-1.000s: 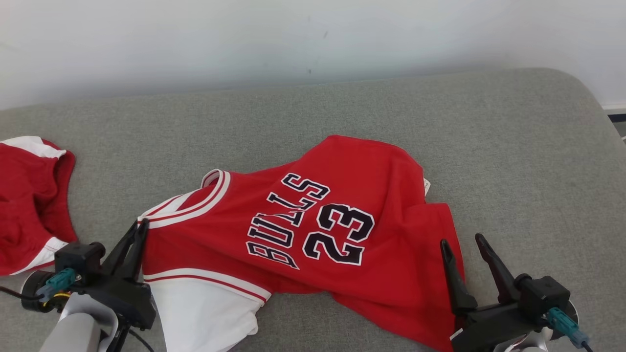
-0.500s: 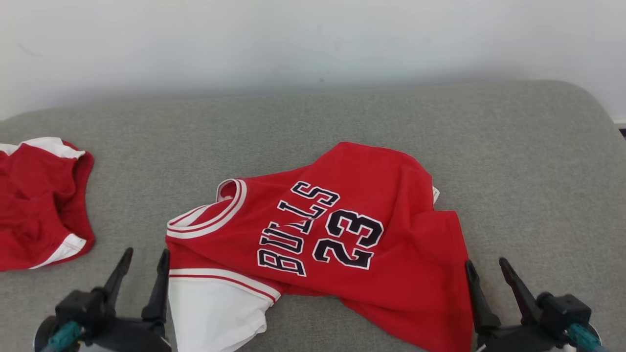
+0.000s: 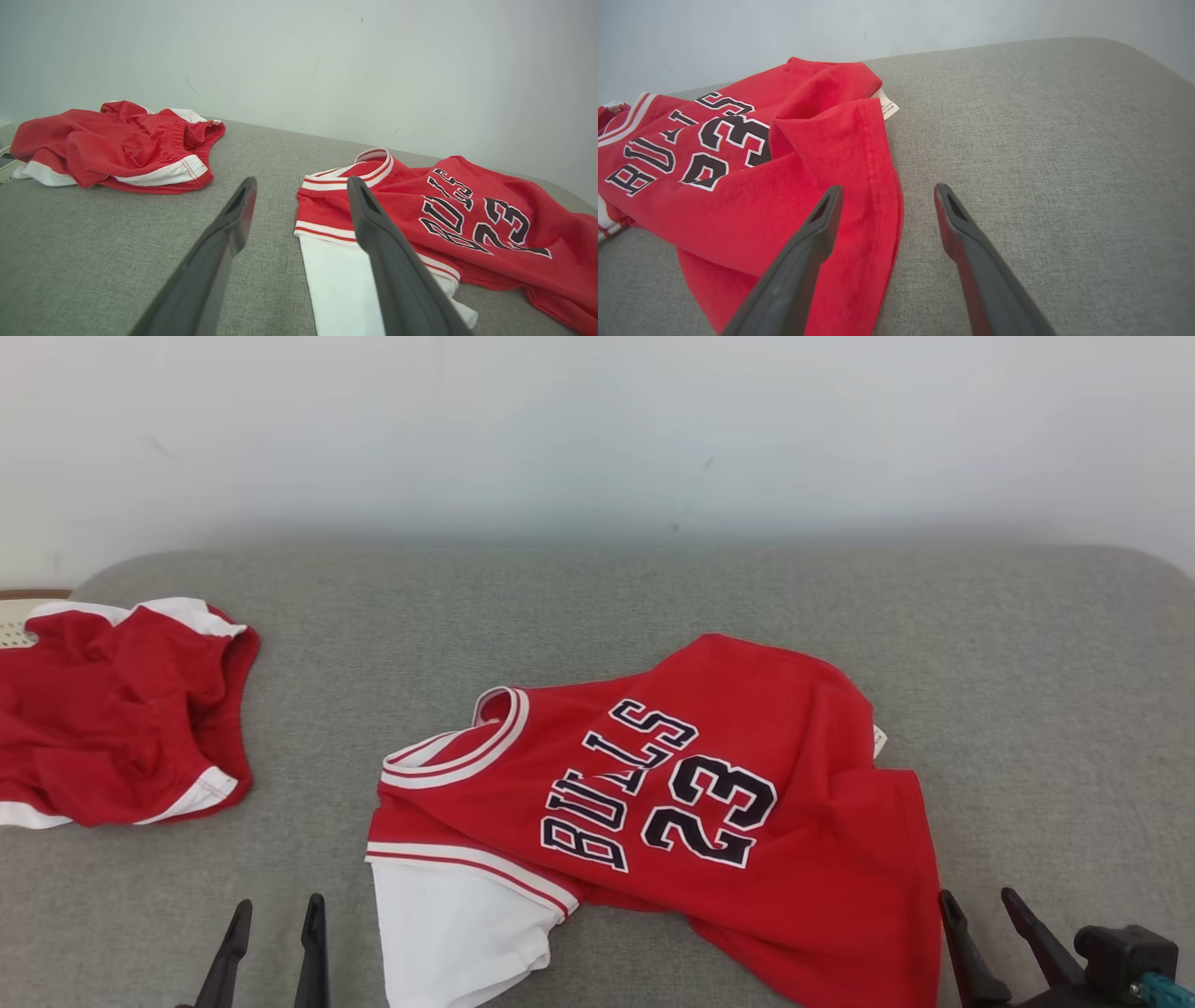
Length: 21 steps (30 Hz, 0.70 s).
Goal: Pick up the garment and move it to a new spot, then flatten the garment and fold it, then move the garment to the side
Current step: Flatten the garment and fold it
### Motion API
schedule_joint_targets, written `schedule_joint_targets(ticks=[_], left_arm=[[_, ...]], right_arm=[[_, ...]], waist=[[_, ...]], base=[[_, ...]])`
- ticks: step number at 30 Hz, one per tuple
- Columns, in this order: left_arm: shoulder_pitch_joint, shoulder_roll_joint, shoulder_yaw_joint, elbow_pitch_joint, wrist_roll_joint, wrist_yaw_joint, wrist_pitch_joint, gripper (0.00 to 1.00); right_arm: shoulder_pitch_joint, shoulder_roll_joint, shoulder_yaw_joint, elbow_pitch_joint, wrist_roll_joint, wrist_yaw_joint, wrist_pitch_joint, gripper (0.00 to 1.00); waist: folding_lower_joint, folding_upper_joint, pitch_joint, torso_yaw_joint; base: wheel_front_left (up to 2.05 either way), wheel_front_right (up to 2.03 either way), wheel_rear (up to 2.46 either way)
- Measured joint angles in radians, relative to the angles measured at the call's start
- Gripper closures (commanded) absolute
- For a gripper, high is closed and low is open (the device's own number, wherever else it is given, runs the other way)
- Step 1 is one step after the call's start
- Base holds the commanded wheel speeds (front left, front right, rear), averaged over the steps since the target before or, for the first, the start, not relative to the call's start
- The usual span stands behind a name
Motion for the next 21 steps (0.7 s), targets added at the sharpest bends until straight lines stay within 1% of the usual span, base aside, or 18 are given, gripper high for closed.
schedule_joint_targets(ticks=[4, 9, 10, 13, 17, 21], left_arm=[[0.019, -0.013, 0.005, -0.024, 0.001, 0.006, 0.0, 0.0], [0.03, -0.016, 0.006, -0.026, 0.001, 0.008, 0.0, 0.0], [0.029, -0.017, 0.002, -0.024, 0.001, 0.007, 0.0, 0.0], [0.027, -0.019, -0.007, -0.017, 0.001, 0.004, 0.0, 0.0], [0.019, -0.019, -0.017, -0.009, -0.005, 0.008, 0.0, 0.0], [0.018, -0.019, -0.027, -0.006, -0.009, 0.013, 0.0, 0.0]], right_arm=[[-0.03, 0.0, 0.008, 0.008, 0.002, 0.0, 0.023, 0.0], [-0.132, 0.008, 0.018, 0.055, 0.007, 0.0, 0.044, 0.0], [-0.186, 0.006, 0.017, 0.094, 0.012, 0.0, 0.063, 0.0], [-0.253, 0.007, 0.013, 0.167, 0.033, 0.0, 0.108, 0.0], [-0.31, 0.0, 0.035, 0.254, 0.061, 0.0, 0.152, 0.0], [-0.331, 0.0, 0.05, 0.316, 0.103, 0.0, 0.174, 0.0]], waist=[[0.0, 0.0, -0.008, 0.02], [0.0, 0.0, -0.01, 0.041], [0.0, 0.0, -0.009, 0.048], [0.0001, 0.0, -0.008, 0.062], [0.0001, 0.0, -0.008, 0.084], [0.0001, 0.0, -0.008, 0.099]], base=[[0.0, 0.0, 0.0], [0.0, 0.0, 0.0], [0.0, 0.0, 0.0], [0.0, 0.0, 0.0], [0.0, 0.0, 0.0], [0.0, 0.0, 0.0]])
